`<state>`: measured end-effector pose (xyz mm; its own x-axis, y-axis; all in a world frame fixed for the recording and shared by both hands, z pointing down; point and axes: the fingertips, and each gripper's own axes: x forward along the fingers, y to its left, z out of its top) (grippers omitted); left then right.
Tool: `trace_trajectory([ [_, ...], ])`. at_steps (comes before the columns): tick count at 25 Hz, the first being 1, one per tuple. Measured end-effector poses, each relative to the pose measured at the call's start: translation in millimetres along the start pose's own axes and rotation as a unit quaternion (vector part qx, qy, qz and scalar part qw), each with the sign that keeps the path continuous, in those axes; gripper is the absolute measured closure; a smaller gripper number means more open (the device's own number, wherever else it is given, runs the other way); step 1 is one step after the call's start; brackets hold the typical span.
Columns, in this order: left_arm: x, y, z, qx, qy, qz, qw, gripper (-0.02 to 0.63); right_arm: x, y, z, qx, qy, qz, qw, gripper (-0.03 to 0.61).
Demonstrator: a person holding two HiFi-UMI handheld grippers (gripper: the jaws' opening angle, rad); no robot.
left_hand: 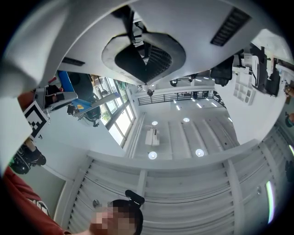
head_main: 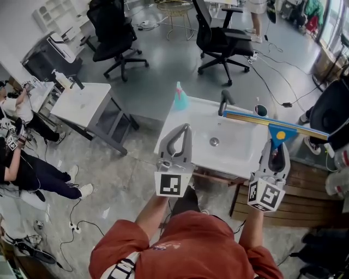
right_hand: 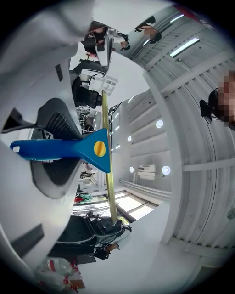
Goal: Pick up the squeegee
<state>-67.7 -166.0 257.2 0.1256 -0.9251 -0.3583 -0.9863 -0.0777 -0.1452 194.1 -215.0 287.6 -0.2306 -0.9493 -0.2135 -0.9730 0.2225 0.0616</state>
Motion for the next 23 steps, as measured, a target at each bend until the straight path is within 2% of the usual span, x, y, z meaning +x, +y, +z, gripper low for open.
trace_trajectory([
  [23,4.5,-4.6,-0.7,0.001,0.007,-0.002,1.0,0.6,3.4,0.2,-9.6,0.01,0.014,0.006,1.0,0.445],
])
